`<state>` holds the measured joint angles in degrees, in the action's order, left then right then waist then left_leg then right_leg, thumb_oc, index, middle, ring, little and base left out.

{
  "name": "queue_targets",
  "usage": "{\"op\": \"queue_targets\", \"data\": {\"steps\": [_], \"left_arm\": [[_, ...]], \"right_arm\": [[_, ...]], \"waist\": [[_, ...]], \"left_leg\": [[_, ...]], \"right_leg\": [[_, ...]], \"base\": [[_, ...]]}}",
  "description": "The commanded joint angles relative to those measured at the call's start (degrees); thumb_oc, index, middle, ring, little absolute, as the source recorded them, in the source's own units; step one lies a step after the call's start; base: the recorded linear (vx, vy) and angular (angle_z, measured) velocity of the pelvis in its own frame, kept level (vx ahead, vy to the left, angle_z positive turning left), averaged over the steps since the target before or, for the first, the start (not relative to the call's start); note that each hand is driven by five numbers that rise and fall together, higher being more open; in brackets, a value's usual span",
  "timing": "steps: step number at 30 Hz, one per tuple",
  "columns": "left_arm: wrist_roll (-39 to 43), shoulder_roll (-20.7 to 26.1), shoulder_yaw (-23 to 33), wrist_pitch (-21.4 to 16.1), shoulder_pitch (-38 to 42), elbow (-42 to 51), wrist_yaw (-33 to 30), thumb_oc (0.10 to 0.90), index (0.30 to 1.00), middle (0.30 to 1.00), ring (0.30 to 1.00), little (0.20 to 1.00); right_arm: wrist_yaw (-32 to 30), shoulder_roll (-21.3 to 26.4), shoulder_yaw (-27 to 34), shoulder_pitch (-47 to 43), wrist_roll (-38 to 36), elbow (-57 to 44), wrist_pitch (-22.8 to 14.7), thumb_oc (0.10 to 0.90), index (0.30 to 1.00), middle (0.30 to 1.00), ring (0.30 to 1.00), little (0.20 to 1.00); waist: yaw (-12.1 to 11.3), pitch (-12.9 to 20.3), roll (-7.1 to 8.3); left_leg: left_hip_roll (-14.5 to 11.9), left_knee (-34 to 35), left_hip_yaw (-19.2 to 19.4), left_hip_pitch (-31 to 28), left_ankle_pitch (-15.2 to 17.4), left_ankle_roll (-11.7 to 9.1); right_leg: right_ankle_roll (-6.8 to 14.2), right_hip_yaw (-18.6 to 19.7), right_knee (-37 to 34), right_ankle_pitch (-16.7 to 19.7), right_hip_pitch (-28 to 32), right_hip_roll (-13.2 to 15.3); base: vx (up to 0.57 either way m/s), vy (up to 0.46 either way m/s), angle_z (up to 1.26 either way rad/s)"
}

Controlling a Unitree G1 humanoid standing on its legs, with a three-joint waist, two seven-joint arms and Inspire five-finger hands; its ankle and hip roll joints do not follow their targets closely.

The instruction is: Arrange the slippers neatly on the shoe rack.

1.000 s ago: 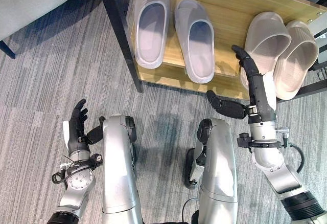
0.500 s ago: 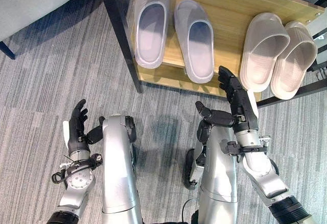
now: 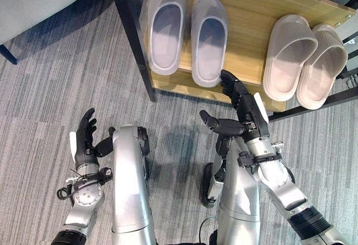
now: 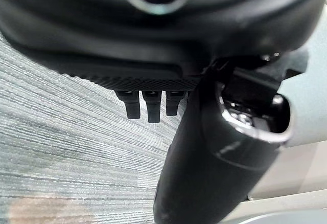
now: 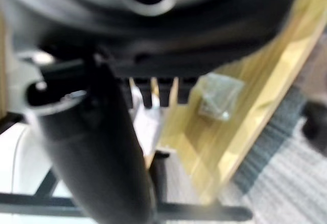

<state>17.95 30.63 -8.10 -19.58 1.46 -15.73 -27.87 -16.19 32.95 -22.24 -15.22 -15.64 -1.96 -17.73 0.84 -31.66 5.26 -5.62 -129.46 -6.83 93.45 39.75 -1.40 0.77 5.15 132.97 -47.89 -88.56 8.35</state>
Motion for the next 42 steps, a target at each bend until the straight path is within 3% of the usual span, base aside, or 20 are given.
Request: {"op": "queue_targets", "data": {"steps": [1, 18, 23, 31, 37, 39, 42], "left_arm": [[-1.9, -1.5, -3.9, -2.9, 3.9, 2.6, 2.5, 0.800, 0.900, 0.900, 0.900, 0.900], [-1.1, -1.9, -3.3, -3.6, 3.6, 3.1, 3.0, 0.800, 0.900, 0.900, 0.900, 0.900], [-0.7, -2.9, -3.3, -3.8, 3.7, 2.3, 2.6, 0.800, 0.900, 0.900, 0.900, 0.900], [3.2, -4.7, -2.9, -4.5, 1.1, 2.8, 3.9, 0.800, 0.900, 0.900, 0.900, 0.900], [2.5, -5.1, -2.2, -5.1, 0.4, 3.4, 3.4, 0.800, 0.900, 0.900, 0.900, 0.900], [2.2, -5.3, -1.4, -5.9, -0.1, 4.6, 3.5, 0.800, 0.900, 0.900, 0.900, 0.900], [1.3, -5.1, -0.8, -6.8, 0.0, 5.8, 3.2, 0.800, 0.900, 0.900, 0.900, 0.900]], "right_arm": [[1.1, 1.2, 1.1, -6.1, -1.2, -5.8, -3.8, 0.800, 0.900, 0.900, 0.900, 0.900], [4.3, -0.2, -1.8, -9.6, -4.3, -4.3, -3.7, 0.800, 0.900, 0.900, 0.900, 0.900], [2.0, -0.7, 0.6, -8.2, -2.1, -4.8, -4.4, 0.800, 0.900, 0.900, 0.900, 0.900], [-1.3, -4.1, 7.3, -2.9, -2.3, -8.7, -8.6, 0.800, 0.900, 0.900, 0.900, 0.900], [-3.3, -3.6, 11.0, -0.2, 2.9, -16.2, -10.6, 0.800, 0.900, 0.900, 0.900, 0.900], [-7.1, -1.0, 14.3, 1.0, 12.8, -22.4, -11.4, 0.800, 0.900, 0.900, 0.900, 0.900], [-9.9, 0.3, 16.7, 3.7, 19.4, -26.8, -11.3, 0.800, 0.900, 0.900, 0.900, 0.900]], "waist": [[-1.1, 1.9, -0.14], [-1.7, 1.9, -0.37], [-1.5, 1.9, -0.46], [-0.7, 1.9, -0.88], [-0.2, 1.9, -1.08], [0.0, 1.9, -0.95], [0.4, 1.9, -0.76]], "left_leg": [[1.6, 0.6, -2.7, -3.5, 7.2, 2.6], [2.1, 0.4, -2.8, -3.5, 7.0, 2.4], [2.2, 0.3, -2.8, -3.5, 6.9, 2.5], [2.5, -0.3, -2.7, -3.5, 7.0, 2.7], [2.6, -0.4, -2.7, -3.5, 7.0, 2.7], [2.7, -0.2, -2.6, -3.5, 6.7, 2.6], [3.1, -0.4, -2.5, -3.5, 6.3, 2.4]], "right_leg": [[-3.8, 2.6, -2.3, 1.2, -1.4, 0.5], [-3.7, 2.7, -2.1, 1.5, -1.4, 0.4], [-3.7, 2.7, -2.0, 1.4, -1.4, 0.4], [-3.8, 2.8, -1.4, 1.1, -1.4, 0.1], [-3.7, 2.7, -1.3, 0.9, -1.4, 0.2], [-3.7, 2.8, -1.3, 1.0, -1.4, 0.1], [-3.7, 3.1, -1.1, 1.3, -1.4, -0.5]], "base": [[0.00, 0.000, 0.00], [0.00, 0.000, 0.00], [0.00, 0.000, 0.00], [0.00, 0.000, 0.00], [0.00, 0.000, 0.00], [0.00, 0.000, 0.00], [-0.01, -0.027, 0.00]]}}
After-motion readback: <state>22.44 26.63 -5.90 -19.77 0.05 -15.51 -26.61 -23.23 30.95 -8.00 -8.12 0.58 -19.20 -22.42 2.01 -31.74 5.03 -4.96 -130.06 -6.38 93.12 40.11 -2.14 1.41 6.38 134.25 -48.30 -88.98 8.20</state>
